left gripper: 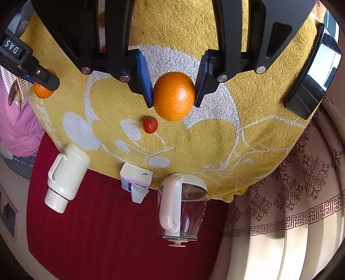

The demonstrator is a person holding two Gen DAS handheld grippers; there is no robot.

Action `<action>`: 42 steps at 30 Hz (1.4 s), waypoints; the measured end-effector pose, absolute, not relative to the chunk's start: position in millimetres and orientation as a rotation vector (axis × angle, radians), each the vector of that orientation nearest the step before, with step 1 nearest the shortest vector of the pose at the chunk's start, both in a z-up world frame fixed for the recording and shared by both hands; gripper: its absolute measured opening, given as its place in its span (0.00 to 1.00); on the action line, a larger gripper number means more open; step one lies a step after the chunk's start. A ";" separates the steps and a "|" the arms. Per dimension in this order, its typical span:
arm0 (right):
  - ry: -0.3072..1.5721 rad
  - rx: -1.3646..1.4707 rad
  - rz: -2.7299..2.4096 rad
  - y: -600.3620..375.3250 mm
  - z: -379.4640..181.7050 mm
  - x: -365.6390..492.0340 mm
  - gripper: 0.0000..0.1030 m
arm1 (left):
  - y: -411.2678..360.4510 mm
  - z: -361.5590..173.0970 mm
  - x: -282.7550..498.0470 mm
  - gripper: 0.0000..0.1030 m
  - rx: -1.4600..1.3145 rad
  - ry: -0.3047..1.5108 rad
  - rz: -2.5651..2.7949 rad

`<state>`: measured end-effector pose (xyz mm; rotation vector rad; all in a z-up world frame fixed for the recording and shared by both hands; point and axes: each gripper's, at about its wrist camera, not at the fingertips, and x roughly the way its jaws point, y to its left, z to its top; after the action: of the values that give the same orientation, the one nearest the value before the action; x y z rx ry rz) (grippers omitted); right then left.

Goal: Organize fruits
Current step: 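Lift the orange with the left tool while the right tool grasps another orange, then lower the orange into the white basket and open the right tool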

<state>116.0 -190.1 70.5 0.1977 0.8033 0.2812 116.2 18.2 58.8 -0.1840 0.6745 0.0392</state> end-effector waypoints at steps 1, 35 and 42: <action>0.794 0.206 0.273 -195.8 73.6 113.6 0.39 | 17.8 58.6 116.1 0.37 -0.183 0.675 0.039; 0.783 0.603 -0.063 -408.6 77.3 73.4 0.38 | 6.8 59.8 112.7 0.37 -0.161 0.667 0.002; 0.845 0.628 -0.060 -413.4 65.8 92.2 0.39 | 5.7 59.5 113.0 0.37 -0.160 0.670 -0.002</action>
<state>92.2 -413.4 65.8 0.6282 0.8450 -0.0605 113.0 5.7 59.5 -0.1601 0.6697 -0.0019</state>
